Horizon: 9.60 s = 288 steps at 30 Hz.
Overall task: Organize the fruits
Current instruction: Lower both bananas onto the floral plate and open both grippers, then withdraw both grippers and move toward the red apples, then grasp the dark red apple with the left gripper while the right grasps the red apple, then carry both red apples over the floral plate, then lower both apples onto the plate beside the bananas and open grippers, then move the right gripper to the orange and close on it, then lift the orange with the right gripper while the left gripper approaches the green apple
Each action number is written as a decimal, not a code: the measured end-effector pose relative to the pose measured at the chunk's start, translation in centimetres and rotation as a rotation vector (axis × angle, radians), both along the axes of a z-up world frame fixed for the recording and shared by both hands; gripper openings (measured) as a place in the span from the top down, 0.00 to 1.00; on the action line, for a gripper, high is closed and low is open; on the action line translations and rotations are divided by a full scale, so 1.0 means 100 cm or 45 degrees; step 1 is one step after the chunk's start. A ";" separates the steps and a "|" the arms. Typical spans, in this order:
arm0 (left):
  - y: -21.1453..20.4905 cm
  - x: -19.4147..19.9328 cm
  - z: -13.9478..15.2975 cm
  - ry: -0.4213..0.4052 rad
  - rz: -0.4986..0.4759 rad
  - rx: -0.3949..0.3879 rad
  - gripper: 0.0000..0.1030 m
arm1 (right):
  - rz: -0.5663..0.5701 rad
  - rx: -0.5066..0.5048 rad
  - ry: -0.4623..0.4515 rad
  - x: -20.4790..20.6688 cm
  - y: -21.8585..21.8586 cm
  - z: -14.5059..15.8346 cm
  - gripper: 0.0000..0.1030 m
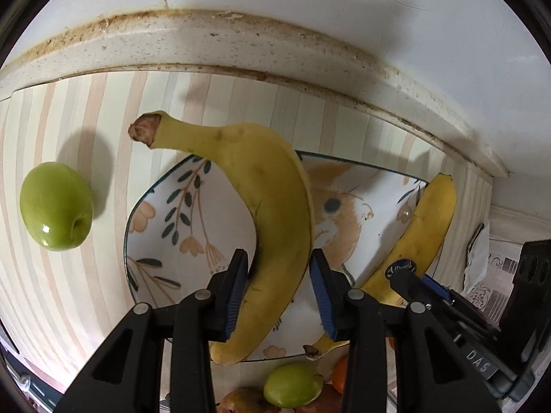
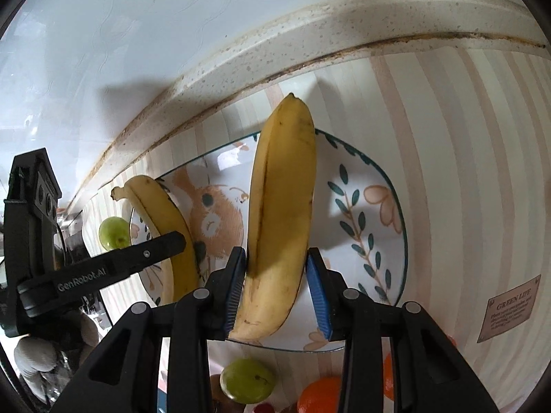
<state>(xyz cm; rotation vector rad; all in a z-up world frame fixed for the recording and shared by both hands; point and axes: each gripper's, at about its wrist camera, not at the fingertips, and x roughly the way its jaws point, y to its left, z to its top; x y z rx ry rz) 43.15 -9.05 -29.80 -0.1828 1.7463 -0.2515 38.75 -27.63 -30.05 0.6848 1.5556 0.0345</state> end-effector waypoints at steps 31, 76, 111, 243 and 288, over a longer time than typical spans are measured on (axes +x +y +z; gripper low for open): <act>0.046 -0.067 0.095 -0.471 -0.069 0.223 0.14 | 0.165 -0.513 -0.223 -0.067 0.041 0.094 0.09; 0.078 -0.258 0.079 -0.358 -0.261 0.380 0.14 | -0.057 -0.181 -0.231 -0.258 0.069 0.046 0.10; -0.001 -0.212 -0.023 -0.016 -0.494 0.338 0.15 | 0.148 -0.349 -0.095 -0.235 0.069 -0.022 0.33; 0.070 -0.218 0.140 -0.722 -0.094 0.290 0.06 | 0.027 -0.317 -0.371 -0.212 0.035 0.084 0.09; -0.052 -0.177 0.001 -0.334 -0.510 0.230 0.46 | 0.108 -0.478 -0.228 -0.237 0.032 0.008 0.34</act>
